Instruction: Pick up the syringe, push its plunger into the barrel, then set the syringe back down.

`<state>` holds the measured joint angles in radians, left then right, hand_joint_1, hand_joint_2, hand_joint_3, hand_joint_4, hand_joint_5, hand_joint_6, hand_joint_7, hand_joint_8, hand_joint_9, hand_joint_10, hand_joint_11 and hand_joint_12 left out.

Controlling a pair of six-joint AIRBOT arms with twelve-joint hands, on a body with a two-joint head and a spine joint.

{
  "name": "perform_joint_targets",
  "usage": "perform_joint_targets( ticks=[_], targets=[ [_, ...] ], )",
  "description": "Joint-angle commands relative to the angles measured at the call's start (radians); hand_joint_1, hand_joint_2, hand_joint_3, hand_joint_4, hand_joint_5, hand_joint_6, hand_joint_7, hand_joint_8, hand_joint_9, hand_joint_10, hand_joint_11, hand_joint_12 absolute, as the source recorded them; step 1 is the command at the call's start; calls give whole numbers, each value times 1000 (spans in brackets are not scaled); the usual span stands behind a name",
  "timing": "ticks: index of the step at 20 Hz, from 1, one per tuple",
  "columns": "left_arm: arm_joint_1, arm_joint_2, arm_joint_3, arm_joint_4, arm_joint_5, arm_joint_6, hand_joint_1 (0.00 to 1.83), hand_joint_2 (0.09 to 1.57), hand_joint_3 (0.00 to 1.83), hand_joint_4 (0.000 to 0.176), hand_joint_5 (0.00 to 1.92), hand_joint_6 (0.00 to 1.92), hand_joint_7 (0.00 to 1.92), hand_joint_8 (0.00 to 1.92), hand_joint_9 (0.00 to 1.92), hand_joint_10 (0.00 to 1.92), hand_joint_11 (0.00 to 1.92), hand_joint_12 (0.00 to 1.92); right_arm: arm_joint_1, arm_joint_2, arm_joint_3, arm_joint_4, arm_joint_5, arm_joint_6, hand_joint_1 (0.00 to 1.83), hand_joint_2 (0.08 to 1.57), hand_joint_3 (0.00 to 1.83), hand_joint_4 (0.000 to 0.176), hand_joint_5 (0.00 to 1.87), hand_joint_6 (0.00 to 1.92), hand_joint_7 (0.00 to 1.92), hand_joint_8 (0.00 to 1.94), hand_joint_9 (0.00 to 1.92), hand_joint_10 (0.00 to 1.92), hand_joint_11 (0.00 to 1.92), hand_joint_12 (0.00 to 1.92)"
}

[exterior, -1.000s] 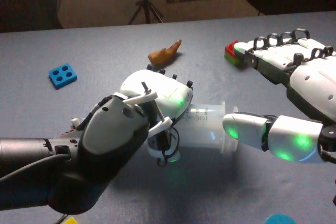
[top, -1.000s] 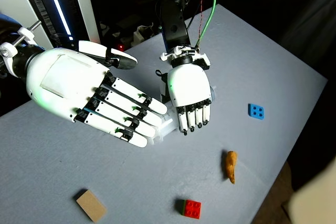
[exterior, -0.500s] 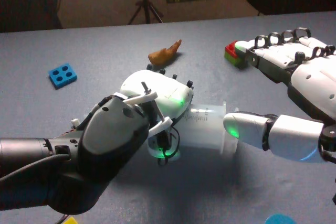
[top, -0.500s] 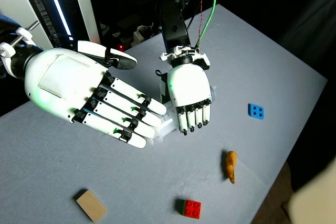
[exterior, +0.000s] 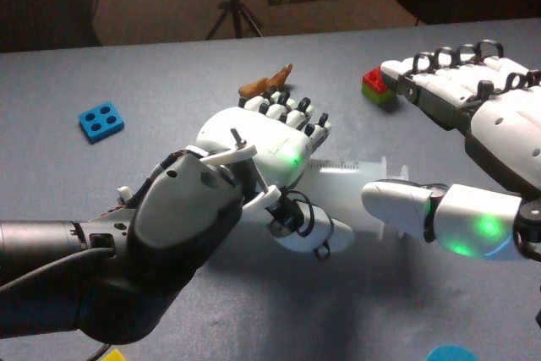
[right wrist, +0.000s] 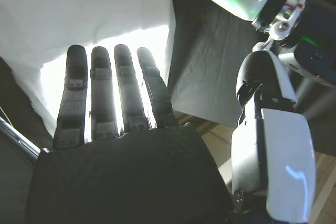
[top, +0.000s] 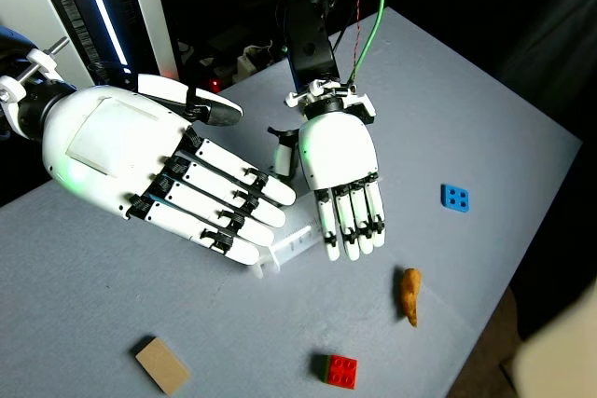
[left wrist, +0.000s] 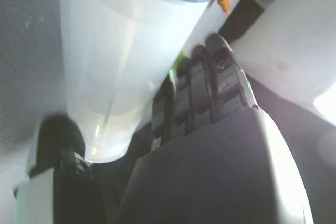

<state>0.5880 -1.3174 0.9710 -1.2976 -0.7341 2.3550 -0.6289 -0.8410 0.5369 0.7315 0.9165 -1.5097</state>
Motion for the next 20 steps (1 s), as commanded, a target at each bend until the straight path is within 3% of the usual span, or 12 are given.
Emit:
perform_joint_targets(
  ticks=[1, 3, 5, 12, 15, 20],
  targets=[
    [-9, -1, -3, 61, -43, -1, 269, 935, 0, 55, 0, 0, 0, 0, 0, 0, 0, 0, 2, 2, 0, -58, 99, 8, 137, 1092, 7, 0, 123, 1, 128, 0, 101, 0, 0, 327],
    [-11, 8, -12, 61, -43, -1, 162, 940, 0, 79, 0, 0, 0, 0, 0, 0, 0, 0, 2, 2, 1, -58, 100, 8, 153, 1080, 0, 0, 157, 7, 161, 6, 138, 8, 0, 429],
    [-18, 19, -18, 61, -43, -1, 179, 928, 0, 83, 0, 0, 0, 0, 0, 0, 0, 0, 2, 2, 1, -58, 101, 8, 136, 1077, 0, 0, 144, 2, 153, 1, 134, 3, 0, 416],
    [-56, 76, -47, 60, -36, 0, 197, 966, 4, 64, 0, 0, 0, 0, 0, 0, 0, 0, 2, 2, 2, -58, 105, 8, 153, 1067, 0, 0, 163, 4, 167, 2, 146, 2, 0, 456],
    [-77, 110, -59, 58, -13, 10, 179, 982, 9, 64, 0, 0, 0, 0, 0, 0, 0, 0, 1, 2, 2, -58, 105, 8, 134, 1061, 0, 0, 164, 3, 157, 3, 143, 4, 0, 452],
    [-126, 201, -106, -62, -10, 120, 181, 993, 8, 63, 0, 0, 0, 0, 0, 0, 0, 0, -1, 2, 2, -58, 102, 6, 130, 1064, 0, 0, 158, 0, 157, 1, 141, 3, 0, 441]
  ],
)
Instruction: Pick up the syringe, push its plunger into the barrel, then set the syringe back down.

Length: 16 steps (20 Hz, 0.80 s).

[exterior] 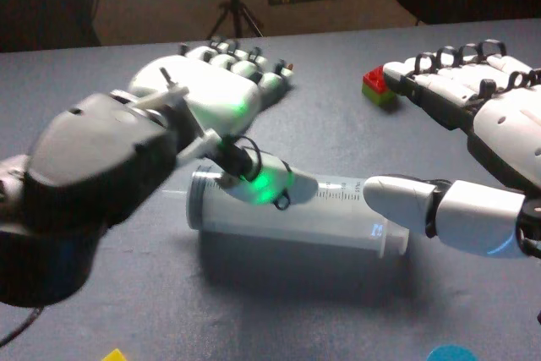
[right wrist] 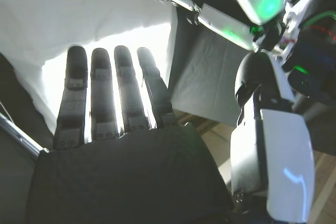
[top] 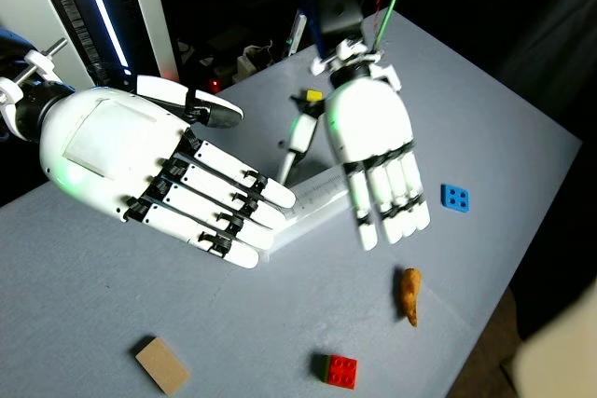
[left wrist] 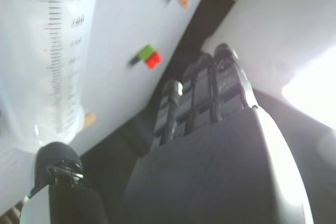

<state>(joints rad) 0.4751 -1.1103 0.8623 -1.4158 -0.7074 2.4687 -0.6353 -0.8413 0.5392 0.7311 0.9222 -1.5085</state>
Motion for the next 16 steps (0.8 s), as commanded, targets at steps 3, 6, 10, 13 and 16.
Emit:
perform_joint_targets(
  ticks=[3, 6, 10, 13, 16],
  targets=[
    [-42, 42, -37, -22, -78, 67, 204, 991, 4, 64, 0, 0, 0, 0, 0, 0, 0, 0, 4, 3, 0, -58, 93, 2, 146, 1069, 0, 0, 159, 3, 162, 2, 150, 2, 0, 463],
    [-58, 83, -79, -63, -134, 72, 225, 1000, 6, 52, 0, 0, 0, 0, 0, 0, 6, 3, 1, 4, 0, -58, 87, -2, 171, 1077, 2, 0, 186, 6, 191, 5, 170, 5, 0, 511],
    [-98, 128, -139, -156, -204, 151, 101, 1100, 2, 0, 190, 7, 272, 15, 282, 3, 66, 633, 0, 4, 0, -58, 84, -2, 151, 1163, 7, 0, 335, 21, 329, 16, 299, 23, 0, 758],
    [-135, 151, -175, -202, -241, 188, 152, 1221, 0, 0, 604, 49, 657, 207, 604, 570, 332, 1318, -4, 4, 0, -58, 84, -3, 202, 1217, 2, 0, 655, 43, 775, 64, 793, 141, 422, 1167],
    [-170, 153, -203, -270, -290, 235, 99, 1327, 4, 0, 578, 980, 689, 1370, 640, 1660, 513, 1865, -4, 4, 0, -58, 84, -4, 147, 1254, 2, 0, 965, 245, 864, 1008, 831, 1337, 834, 1634]
  ],
)
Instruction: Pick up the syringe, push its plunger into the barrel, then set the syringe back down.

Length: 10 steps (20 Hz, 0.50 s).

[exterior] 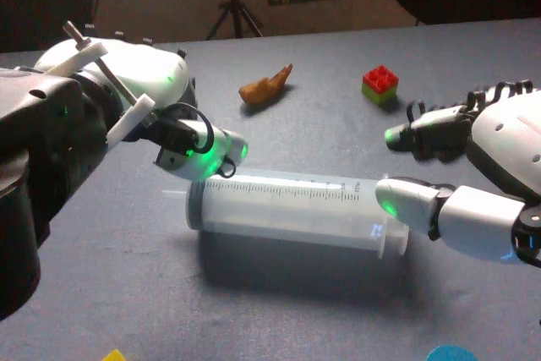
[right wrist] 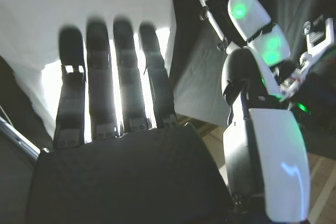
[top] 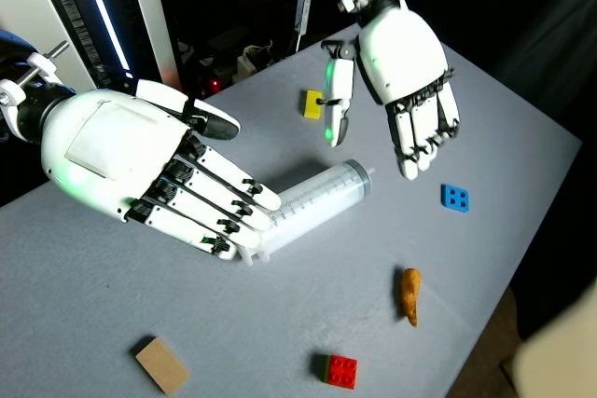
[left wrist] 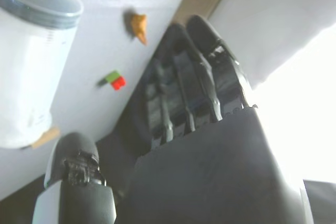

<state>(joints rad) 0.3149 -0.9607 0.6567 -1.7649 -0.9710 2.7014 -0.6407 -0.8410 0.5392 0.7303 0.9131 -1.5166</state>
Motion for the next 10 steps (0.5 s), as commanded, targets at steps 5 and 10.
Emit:
perform_joint_targets(
  ticks=[5, 10],
  targets=[
    [-41, 4, -45, 26, -102, 4, 288, 1343, 0, 46, 904, 1920, 972, 1921, 1025, 1921, 1108, 1921, 1, 3, 0, -57, 94, 4, 262, 1295, 4, 0, 909, 1920, 1081, 1940, 1318, 1921, 1579, 1921],
    [-49, -6, -43, 50, -114, -18, 149, 1446, 7, 0, 1305, 1921, 1416, 1921, 1435, 1921, 1514, 1921, 2, 3, 0, -57, 82, 14, 110, 1482, 19, 0, 1286, 1921, 1427, 1941, 1599, 1921, 1793, 1921]
  ],
)
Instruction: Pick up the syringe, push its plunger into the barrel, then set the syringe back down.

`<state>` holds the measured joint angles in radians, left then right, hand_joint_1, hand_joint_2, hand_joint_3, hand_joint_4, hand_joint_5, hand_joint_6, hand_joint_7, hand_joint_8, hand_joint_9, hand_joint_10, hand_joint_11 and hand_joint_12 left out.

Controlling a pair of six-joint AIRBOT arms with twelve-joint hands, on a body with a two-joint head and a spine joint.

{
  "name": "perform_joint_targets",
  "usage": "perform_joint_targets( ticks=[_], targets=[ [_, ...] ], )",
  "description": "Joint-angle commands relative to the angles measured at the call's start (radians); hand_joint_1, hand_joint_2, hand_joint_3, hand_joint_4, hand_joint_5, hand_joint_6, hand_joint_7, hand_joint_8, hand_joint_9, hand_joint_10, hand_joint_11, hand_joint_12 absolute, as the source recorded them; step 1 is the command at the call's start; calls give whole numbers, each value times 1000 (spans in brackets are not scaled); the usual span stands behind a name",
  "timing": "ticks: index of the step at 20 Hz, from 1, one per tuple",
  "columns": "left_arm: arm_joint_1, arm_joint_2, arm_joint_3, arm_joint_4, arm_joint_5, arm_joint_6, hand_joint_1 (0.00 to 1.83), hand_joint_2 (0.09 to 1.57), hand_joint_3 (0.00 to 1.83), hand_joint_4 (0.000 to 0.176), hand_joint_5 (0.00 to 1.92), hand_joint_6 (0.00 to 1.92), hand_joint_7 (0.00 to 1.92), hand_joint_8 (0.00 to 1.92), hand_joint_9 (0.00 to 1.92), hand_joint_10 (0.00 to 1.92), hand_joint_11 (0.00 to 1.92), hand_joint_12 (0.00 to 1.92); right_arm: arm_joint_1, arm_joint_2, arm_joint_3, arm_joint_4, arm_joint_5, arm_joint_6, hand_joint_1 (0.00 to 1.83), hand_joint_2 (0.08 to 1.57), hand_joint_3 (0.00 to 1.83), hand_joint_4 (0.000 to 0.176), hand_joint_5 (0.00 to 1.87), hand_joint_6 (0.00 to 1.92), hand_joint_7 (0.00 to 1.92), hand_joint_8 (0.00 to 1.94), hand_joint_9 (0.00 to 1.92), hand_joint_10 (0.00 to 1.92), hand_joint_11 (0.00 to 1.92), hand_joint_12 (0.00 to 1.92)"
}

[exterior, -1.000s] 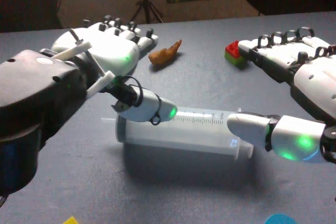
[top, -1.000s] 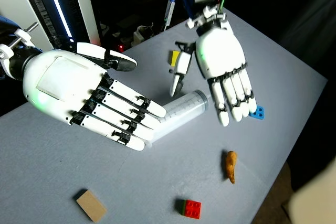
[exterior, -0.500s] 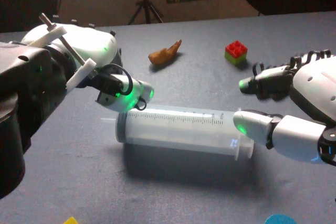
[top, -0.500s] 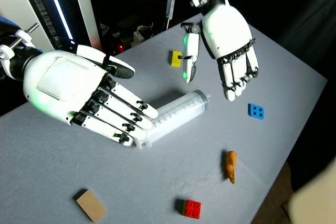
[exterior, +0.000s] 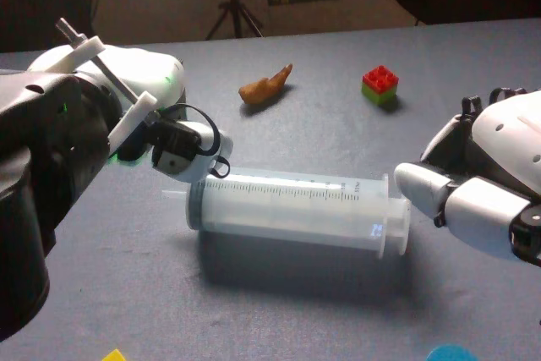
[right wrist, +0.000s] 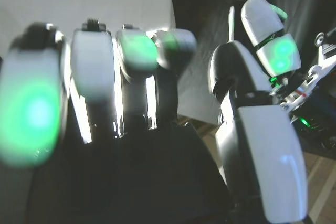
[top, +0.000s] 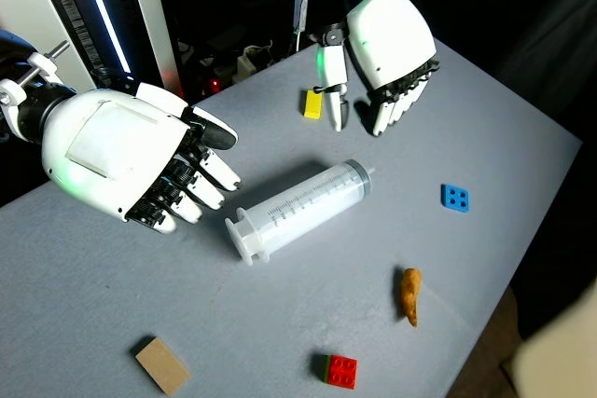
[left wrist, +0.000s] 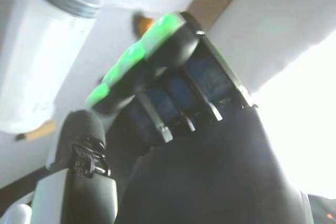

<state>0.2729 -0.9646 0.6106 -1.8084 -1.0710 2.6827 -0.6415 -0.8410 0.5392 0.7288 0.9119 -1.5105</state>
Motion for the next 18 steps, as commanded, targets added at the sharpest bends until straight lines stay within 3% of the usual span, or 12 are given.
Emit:
perform_joint_targets(
  ticks=[1, 7, 18],
  targets=[
    [7, -3, 7, 104, -7, -26, 180, 1445, 3, 0, 1333, 1921, 1421, 1921, 1441, 1921, 1511, 1921, 5, 3, 2, -57, 80, 18, 134, 1496, 12, 0, 1287, 1921, 1415, 1941, 1592, 1921, 1788, 1921],
    [81, -22, 11, 147, 12, -104, 126, 1484, 6, 0, 1219, 1921, 1343, 1921, 1373, 1921, 1456, 1921, 6, 3, 11, -66, 70, 17, 202, 1489, 0, 0, 1250, 1921, 1376, 1941, 1554, 1921, 1749, 1921],
    [66, -26, 14, 147, 8, -104, 117, 1498, 1, 0, 1167, 1921, 1320, 1921, 1355, 1921, 1431, 1921, 3, -10, 11, -122, 92, -25, 165, 1483, 2, 0, 1178, 1921, 1333, 1941, 1500, 1921, 1693, 1921]
  ],
)
